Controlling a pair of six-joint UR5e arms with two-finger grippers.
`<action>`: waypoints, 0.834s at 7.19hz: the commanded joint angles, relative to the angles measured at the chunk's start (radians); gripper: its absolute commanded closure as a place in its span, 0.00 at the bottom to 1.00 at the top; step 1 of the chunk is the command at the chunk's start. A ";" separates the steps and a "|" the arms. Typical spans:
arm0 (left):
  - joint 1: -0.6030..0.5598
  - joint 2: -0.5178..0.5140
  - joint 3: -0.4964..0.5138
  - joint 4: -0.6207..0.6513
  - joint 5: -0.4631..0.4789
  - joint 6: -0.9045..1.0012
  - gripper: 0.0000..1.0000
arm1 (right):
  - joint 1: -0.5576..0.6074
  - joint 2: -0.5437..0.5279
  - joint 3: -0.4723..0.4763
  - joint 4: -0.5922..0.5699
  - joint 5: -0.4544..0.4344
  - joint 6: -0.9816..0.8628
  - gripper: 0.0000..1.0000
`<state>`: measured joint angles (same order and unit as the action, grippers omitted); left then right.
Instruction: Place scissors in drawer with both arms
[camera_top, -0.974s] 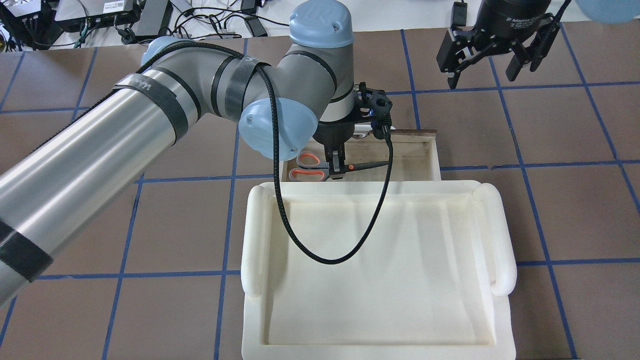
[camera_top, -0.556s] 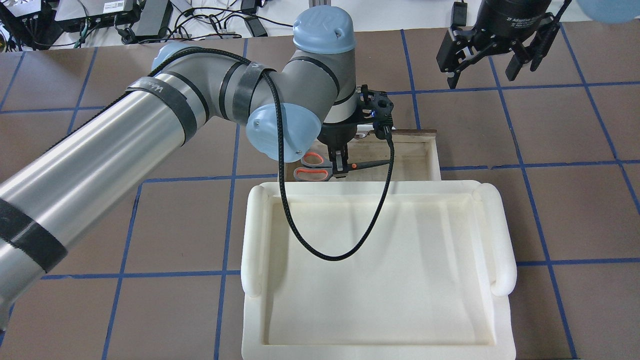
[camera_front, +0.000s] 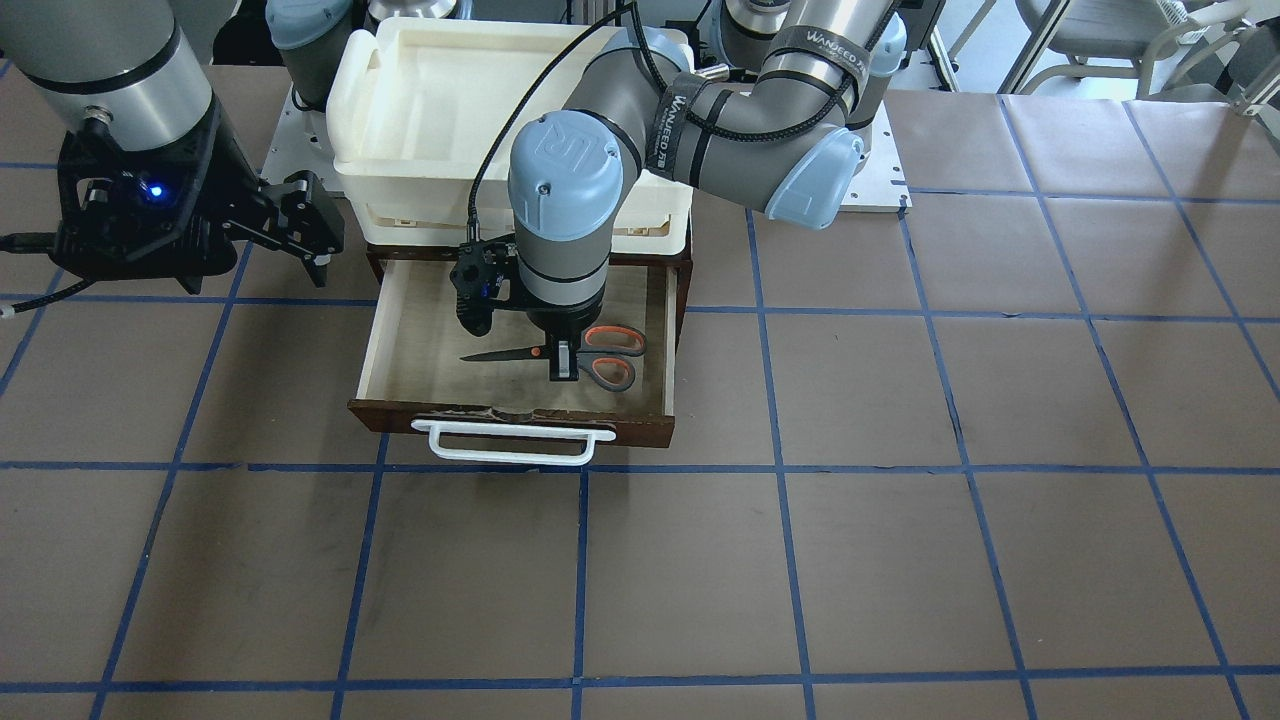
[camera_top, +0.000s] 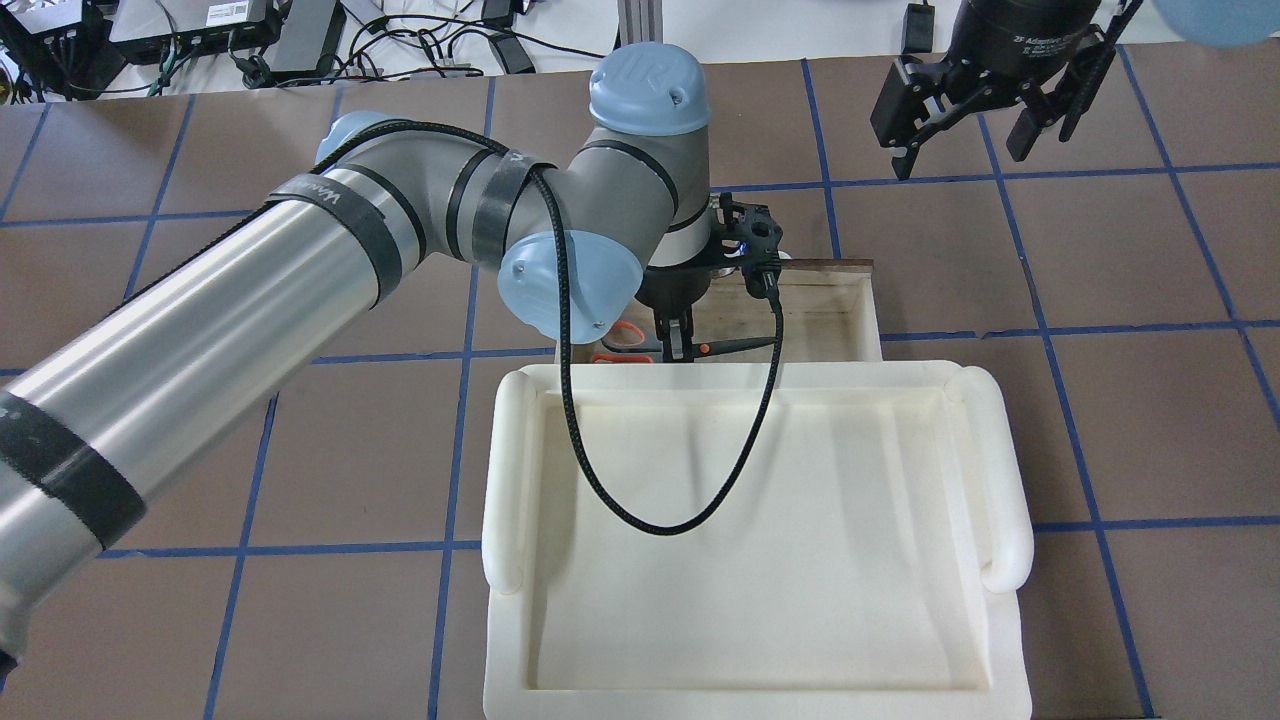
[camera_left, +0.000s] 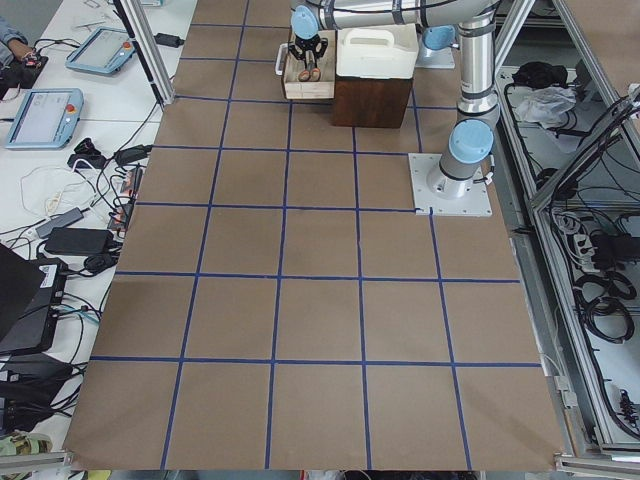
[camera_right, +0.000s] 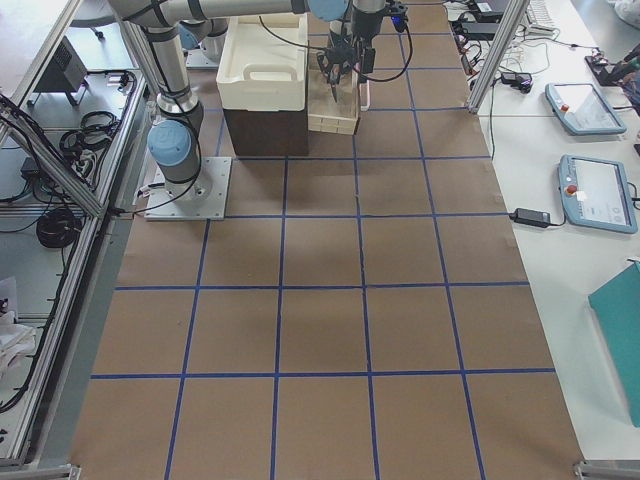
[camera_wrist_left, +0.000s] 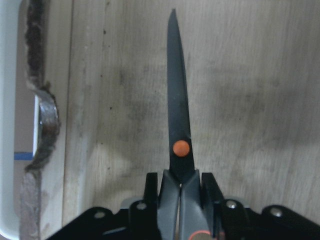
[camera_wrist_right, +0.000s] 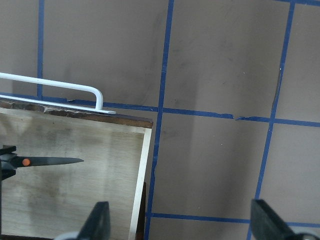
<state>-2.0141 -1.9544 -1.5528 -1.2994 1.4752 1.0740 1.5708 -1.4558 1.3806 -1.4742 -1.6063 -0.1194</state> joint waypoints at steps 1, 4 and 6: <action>0.000 -0.001 -0.004 0.002 -0.003 -0.003 1.00 | 0.000 0.000 0.000 0.000 0.028 -0.002 0.00; 0.000 0.000 -0.006 0.002 -0.006 -0.023 0.03 | 0.000 -0.003 0.002 0.003 0.054 0.004 0.00; 0.000 0.009 -0.004 0.002 -0.006 -0.022 0.03 | 0.000 -0.003 0.008 0.003 0.052 0.004 0.00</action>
<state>-2.0141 -1.9519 -1.5582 -1.2978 1.4697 1.0521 1.5708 -1.4587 1.3837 -1.4713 -1.5528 -0.1151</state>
